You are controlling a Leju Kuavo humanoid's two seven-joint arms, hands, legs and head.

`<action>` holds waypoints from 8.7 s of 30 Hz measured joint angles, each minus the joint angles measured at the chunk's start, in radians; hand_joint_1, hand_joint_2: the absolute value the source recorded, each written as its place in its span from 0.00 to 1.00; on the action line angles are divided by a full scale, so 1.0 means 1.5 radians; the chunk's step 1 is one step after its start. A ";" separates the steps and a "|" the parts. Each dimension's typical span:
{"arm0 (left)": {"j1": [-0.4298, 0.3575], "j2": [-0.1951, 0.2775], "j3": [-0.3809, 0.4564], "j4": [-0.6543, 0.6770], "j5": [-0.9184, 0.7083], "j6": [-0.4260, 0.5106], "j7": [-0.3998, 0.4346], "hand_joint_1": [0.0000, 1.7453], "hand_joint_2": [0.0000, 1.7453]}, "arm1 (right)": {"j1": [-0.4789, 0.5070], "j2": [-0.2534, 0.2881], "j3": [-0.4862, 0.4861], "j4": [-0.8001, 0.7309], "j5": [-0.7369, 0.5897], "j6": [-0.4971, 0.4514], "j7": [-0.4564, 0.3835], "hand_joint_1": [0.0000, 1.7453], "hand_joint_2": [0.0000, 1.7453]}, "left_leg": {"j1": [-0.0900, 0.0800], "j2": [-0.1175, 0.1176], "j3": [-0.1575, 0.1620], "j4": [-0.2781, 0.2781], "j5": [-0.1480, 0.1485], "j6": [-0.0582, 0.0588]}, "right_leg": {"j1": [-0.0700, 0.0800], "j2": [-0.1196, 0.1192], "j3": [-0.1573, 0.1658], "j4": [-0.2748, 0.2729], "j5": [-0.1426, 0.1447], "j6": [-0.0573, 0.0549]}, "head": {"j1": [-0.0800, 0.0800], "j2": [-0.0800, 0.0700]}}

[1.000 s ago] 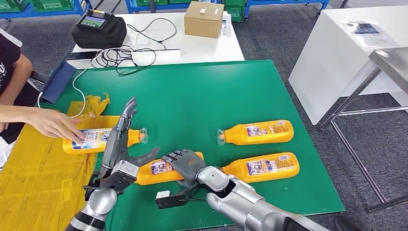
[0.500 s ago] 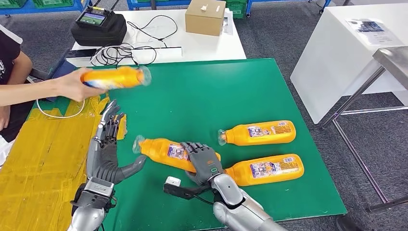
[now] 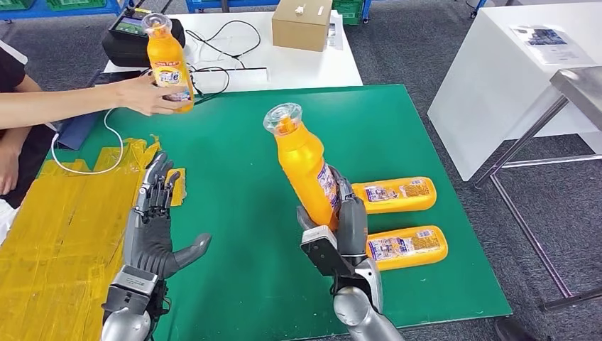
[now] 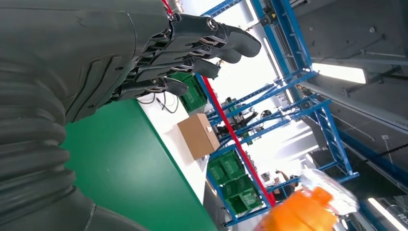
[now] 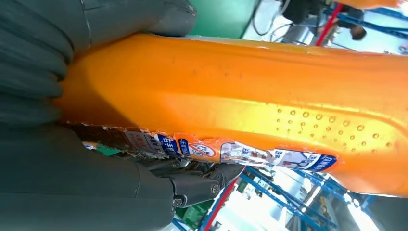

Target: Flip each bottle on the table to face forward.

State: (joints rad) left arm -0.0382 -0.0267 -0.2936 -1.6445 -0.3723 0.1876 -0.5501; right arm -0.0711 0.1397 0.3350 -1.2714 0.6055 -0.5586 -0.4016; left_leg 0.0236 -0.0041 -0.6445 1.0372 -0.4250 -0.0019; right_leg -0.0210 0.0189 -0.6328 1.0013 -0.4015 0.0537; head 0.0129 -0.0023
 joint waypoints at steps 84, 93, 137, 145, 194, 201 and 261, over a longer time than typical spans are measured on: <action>-0.059 -0.027 -0.030 0.078 0.218 -0.098 0.068 0.00 1.00 | -0.111 0.028 0.201 0.232 0.179 -0.054 0.029 1.00 1.00 | 0.000 0.000 -0.001 0.000 0.000 0.000 | 0.000 0.000 -0.001 0.000 0.000 0.000 | 0.000 0.000; -0.064 -0.027 -0.032 0.093 0.206 -0.083 0.070 0.00 1.00 | -0.108 0.028 0.195 0.226 0.169 -0.077 0.031 1.00 1.00 | 0.000 0.000 -0.001 0.000 0.000 0.000 | 0.000 0.000 -0.001 0.000 0.000 0.000 | 0.000 0.000; -0.051 -0.033 -0.028 0.100 0.198 -0.109 0.097 0.00 1.00 | -0.053 0.053 0.086 0.076 0.171 0.005 0.017 1.00 1.00 | 0.001 0.000 -0.001 0.000 0.000 0.000 | 0.001 0.000 -0.001 0.000 0.000 0.000 | 0.000 0.000; -0.063 -0.033 -0.028 0.109 0.206 -0.120 0.094 0.00 1.00 | -0.074 0.042 0.178 0.110 0.220 -0.018 0.022 1.00 1.00 | 0.000 0.000 -0.001 0.000 0.000 0.000 | 0.000 0.000 -0.001 0.000 0.000 0.000 | 0.000 0.000; -0.079 -0.040 -0.030 0.136 0.235 -0.117 0.084 1.00 1.00 | -0.106 0.029 0.227 0.159 0.194 -0.080 0.037 0.62 1.00 | 0.000 0.000 -0.001 0.000 0.000 0.000 | 0.000 0.000 -0.001 0.000 0.000 0.000 | 0.000 0.000; -0.082 -0.042 -0.030 0.136 0.182 -0.086 0.090 1.00 1.00 | -0.079 0.023 0.212 0.101 0.178 -0.078 0.048 0.00 1.00 | 0.000 0.000 -0.001 0.000 0.000 0.000 | 0.000 0.000 -0.001 0.000 0.000 0.000 | 0.000 0.000; -0.397 0.110 -0.170 0.739 -0.672 0.079 0.345 0.00 1.00 | -0.164 -0.351 -0.094 0.192 0.314 0.337 0.219 0.00 1.00 | -0.001 -0.004 0.000 0.000 0.002 0.002 | -0.001 -0.004 0.002 0.000 0.001 0.001 | 0.000 0.000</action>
State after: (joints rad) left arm -0.6336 0.1380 -0.5486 -0.5366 -1.3809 0.3058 -0.0321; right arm -0.3173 -0.3873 0.1946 -0.9827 1.0766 -0.0528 -0.0725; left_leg 0.0219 -0.0096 -0.6452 1.0379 -0.4218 0.0013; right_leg -0.0226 0.0136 -0.6291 1.0012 -0.3993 0.0553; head 0.0124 -0.0023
